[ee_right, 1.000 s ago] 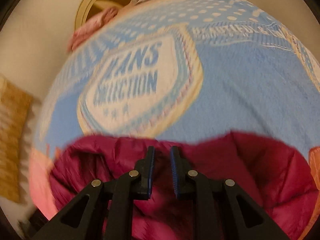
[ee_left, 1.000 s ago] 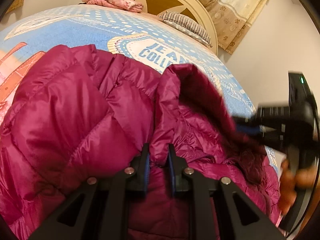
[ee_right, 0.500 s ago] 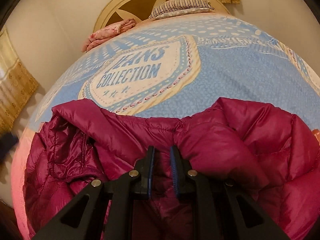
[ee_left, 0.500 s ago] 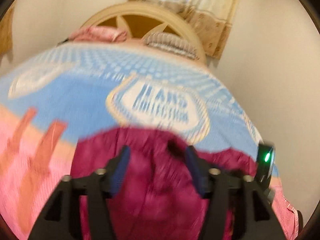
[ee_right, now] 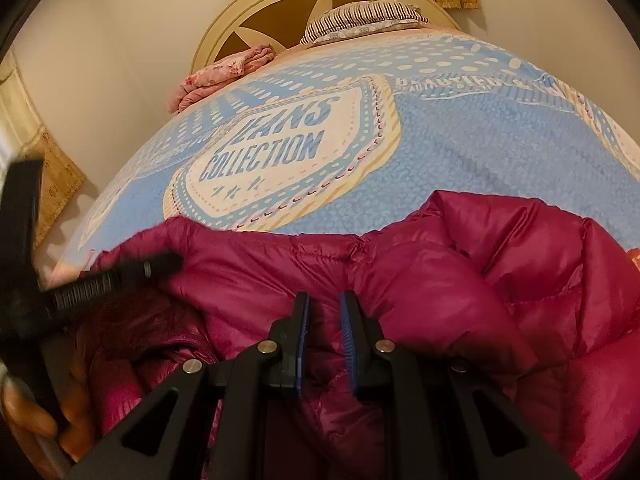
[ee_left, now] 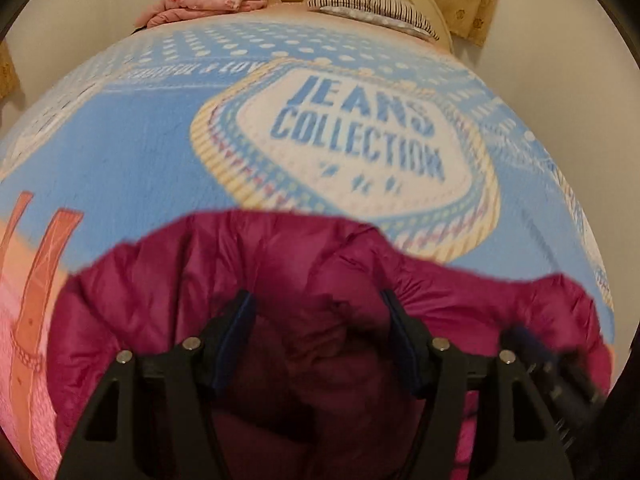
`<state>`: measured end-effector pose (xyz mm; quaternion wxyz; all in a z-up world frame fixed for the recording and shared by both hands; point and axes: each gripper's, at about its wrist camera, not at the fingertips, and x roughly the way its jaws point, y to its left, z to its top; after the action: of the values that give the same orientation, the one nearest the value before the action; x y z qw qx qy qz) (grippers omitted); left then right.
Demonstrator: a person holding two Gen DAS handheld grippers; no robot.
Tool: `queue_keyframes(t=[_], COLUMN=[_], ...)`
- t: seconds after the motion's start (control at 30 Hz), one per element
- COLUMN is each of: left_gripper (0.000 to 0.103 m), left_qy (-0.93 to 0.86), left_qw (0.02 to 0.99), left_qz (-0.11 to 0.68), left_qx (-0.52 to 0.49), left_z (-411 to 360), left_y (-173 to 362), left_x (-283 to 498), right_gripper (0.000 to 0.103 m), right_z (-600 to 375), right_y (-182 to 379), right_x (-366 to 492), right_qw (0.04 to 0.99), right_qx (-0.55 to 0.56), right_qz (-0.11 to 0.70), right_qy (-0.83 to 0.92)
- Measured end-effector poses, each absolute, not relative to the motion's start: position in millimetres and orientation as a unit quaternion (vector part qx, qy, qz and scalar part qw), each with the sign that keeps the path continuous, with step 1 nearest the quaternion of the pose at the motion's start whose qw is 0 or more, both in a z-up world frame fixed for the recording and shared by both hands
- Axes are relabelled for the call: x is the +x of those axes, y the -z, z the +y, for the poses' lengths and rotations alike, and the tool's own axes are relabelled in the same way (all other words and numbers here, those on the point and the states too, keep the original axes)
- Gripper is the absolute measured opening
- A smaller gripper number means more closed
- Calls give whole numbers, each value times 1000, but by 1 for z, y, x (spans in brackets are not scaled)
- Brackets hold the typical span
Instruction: Fold large clothes
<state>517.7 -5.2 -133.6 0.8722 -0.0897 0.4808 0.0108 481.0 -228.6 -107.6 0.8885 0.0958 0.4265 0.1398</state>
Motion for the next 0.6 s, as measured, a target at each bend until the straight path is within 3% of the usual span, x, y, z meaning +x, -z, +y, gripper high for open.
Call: queue_keyframes(t=[0.17, 0.33, 0.47, 0.6], left_gripper=[72, 74, 74, 74], left_qy=[-31, -31, -32, -32], left_qw=[899, 898, 898, 898], left_qz=[436, 438, 436, 436], left_qx=[-30, -42, -41, -41], left_z=[-25, -20, -21, -22], left_y=[145, 146, 145, 146], left_x=[500, 509, 510, 509], right_gripper=[16, 16, 16, 16], right_z=[-244, -285, -286, -257], right_y=[111, 86, 51, 63], right_x=[484, 465, 450, 466], right_qw=[876, 868, 910, 911], right_qx=[152, 246, 172, 62], right_qz=[430, 406, 367, 403], right_qy=[-160, -146, -85, -54])
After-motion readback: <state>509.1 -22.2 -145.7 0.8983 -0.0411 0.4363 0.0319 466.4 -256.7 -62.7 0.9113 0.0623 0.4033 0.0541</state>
